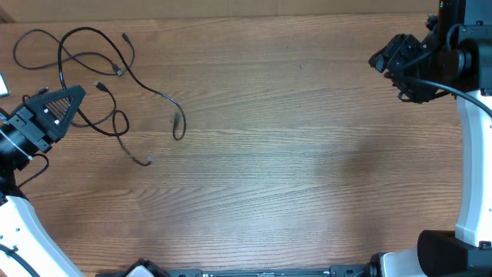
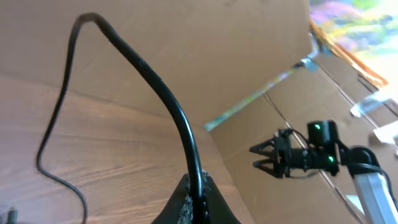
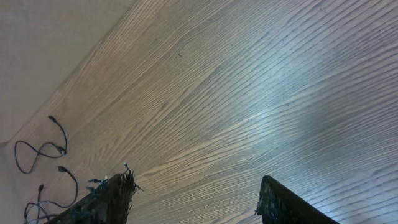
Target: Untangle cables
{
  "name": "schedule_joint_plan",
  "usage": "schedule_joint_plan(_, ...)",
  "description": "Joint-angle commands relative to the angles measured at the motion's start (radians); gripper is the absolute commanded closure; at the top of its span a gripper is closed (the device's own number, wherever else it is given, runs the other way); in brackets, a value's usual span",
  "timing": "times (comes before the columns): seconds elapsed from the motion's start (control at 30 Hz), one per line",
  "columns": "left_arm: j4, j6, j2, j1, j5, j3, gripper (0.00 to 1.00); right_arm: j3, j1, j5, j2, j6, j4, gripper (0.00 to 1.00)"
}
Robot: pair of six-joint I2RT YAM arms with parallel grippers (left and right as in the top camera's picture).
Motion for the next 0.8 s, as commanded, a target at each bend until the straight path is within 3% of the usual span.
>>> schedule_joint_plan(0.0, -0.064, -0.001, 0.018, -0.006, -0.161, 0.0, 0.96, -0.004, -0.001, 0.0, 0.0, -0.002, -0.003, 0.35)
schedule_joint_plan(0.13, -0.126, 0.0, 0.087, -0.004, -0.257, 0.0, 0.96, -0.004, -0.001, 0.0, 0.0, -0.002, -0.005, 0.35)
schedule_joint_plan(0.4, -0.152, 0.0, 0.259, 0.061, -0.307, 0.0, 0.96, -0.004, -0.001, 0.004, 0.0, -0.005, -0.005, 0.35)
schedule_joint_plan(0.77, -0.177, 0.003, 0.324, 0.196, -0.793, 0.0, 0.96, -0.004, -0.001, 0.008, 0.001, -0.005, -0.001, 0.34)
